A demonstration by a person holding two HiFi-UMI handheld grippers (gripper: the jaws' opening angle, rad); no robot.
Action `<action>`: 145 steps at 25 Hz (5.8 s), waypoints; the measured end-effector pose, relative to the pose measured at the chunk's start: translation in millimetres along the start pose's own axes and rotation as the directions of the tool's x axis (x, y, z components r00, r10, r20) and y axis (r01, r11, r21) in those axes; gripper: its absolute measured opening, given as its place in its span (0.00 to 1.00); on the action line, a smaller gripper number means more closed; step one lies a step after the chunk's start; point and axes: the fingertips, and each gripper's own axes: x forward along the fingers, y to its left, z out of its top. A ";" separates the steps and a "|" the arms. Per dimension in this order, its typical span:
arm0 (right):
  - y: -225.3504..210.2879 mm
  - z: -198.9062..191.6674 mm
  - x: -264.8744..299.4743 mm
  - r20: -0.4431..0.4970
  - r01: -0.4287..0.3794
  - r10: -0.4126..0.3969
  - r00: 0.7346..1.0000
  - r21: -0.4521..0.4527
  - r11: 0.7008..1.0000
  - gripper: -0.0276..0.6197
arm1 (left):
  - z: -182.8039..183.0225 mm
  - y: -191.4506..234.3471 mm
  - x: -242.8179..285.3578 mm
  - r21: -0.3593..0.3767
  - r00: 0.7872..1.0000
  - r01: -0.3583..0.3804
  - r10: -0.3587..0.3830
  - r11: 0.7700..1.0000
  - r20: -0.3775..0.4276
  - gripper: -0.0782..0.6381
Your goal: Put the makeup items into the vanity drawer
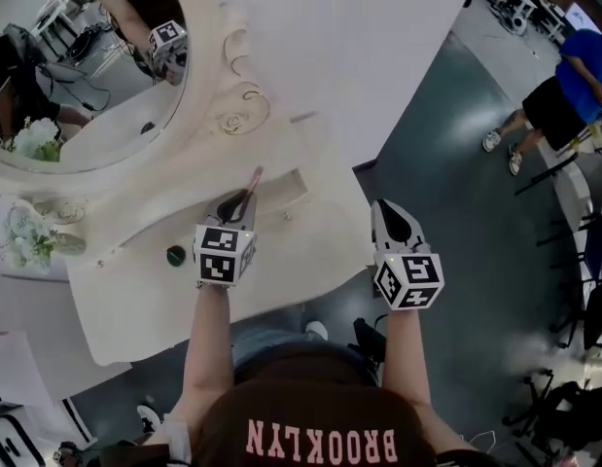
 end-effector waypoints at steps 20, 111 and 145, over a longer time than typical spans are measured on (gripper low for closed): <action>-34.0 -36.7 6.3 -0.092 0.153 -0.143 0.985 0.111 0.982 0.04 | -35.1 -42.8 76.5 0.247 0.964 0.241 -0.203 0.939 -0.169 0.16; 103.5 -61.3 109.1 -0.254 -0.307 0.290 0.923 -0.032 0.951 0.04 | -161.6 110.6 -49.9 -0.309 0.894 -0.417 0.324 0.855 -0.309 0.25; 63.8 -4.8 50.1 -0.067 -0.202 0.200 0.978 -0.018 0.979 0.04 | -48.1 85.8 -70.0 -0.235 0.935 -0.354 0.348 0.905 -0.068 0.25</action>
